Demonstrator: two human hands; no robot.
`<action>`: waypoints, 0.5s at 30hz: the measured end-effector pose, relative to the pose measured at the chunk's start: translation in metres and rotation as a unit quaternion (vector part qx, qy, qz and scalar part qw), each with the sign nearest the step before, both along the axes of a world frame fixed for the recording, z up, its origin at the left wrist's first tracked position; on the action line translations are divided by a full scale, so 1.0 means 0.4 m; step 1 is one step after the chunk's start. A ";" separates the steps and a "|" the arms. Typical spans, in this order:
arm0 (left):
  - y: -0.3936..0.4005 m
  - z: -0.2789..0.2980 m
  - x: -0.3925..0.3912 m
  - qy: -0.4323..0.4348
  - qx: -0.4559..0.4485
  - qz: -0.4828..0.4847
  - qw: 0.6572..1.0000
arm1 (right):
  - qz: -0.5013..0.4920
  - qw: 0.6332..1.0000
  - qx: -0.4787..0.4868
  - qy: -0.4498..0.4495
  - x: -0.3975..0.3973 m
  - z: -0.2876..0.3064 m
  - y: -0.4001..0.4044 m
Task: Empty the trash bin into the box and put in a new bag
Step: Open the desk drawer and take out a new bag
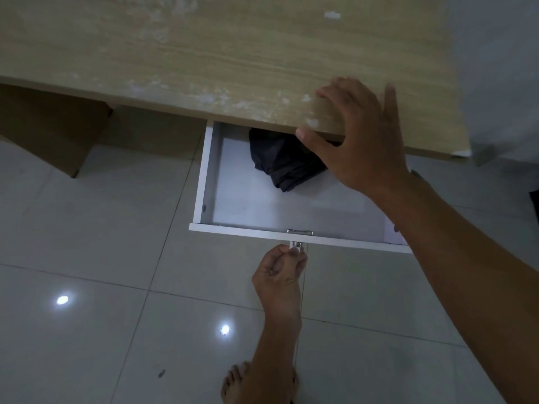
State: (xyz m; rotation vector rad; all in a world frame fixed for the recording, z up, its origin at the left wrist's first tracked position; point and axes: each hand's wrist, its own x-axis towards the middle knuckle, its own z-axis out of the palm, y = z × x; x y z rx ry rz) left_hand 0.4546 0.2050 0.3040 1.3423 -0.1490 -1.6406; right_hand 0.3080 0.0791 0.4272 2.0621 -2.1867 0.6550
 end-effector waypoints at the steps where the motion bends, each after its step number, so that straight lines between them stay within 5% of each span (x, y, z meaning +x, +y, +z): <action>1: -0.001 -0.001 0.000 0.002 0.000 0.000 1.000 | 0.018 0.998 -0.065 -0.001 0.014 -0.004 0.020; 4: -0.006 -0.007 0.003 0.001 0.000 -0.003 1.000 | 0.105 0.981 -0.161 -0.007 0.066 -0.049 0.084; 10: -0.005 -0.010 0.012 0.003 -0.006 -0.014 1.000 | 0.037 0.996 0.068 0.041 0.105 -0.147 0.074; 15: -0.008 -0.017 0.013 0.015 0.001 -0.015 1.000 | -0.031 0.990 0.099 0.097 0.112 -0.163 0.056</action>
